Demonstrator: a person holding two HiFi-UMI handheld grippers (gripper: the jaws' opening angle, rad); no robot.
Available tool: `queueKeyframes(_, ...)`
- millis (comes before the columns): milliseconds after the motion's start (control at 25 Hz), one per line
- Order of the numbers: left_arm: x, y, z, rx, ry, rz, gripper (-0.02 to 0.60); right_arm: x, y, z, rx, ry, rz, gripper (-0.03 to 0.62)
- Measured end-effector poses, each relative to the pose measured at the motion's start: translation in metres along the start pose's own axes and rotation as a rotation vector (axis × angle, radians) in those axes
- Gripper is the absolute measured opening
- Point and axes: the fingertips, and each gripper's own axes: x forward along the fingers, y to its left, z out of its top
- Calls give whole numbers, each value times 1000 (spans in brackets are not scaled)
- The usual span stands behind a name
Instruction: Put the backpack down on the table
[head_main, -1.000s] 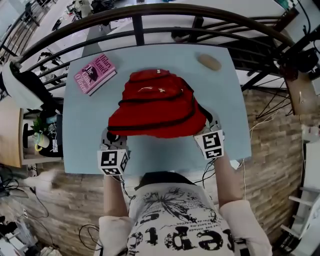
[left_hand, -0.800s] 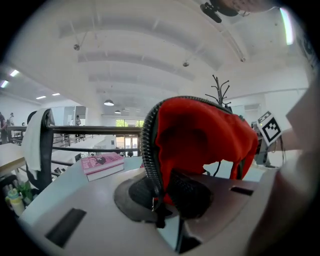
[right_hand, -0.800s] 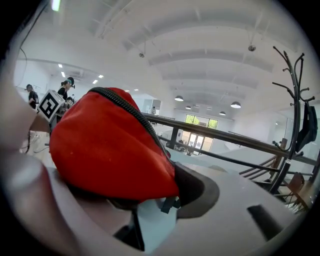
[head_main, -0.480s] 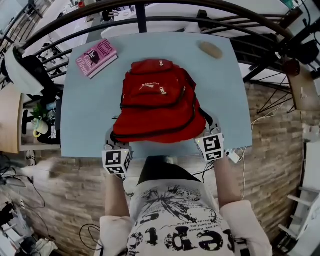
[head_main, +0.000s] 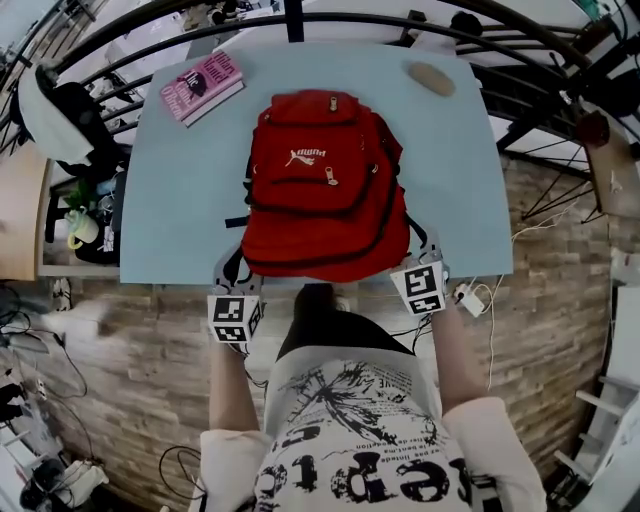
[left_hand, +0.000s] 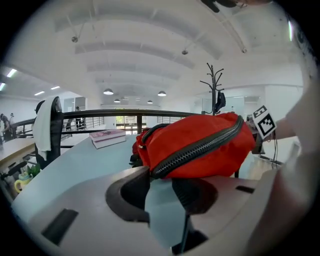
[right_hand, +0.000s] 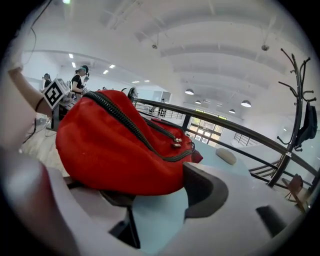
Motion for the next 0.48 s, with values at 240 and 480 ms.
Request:
queueKeyframes(240, -17, -9, -30, -9, 33, -3, 126, -13, 17, -41, -15, 84, 12, 296)
queueKeyframes(480, -37, -8, -23, -9, 2, 25, 135, -31, 18, -61, -23, 170, 26, 244)
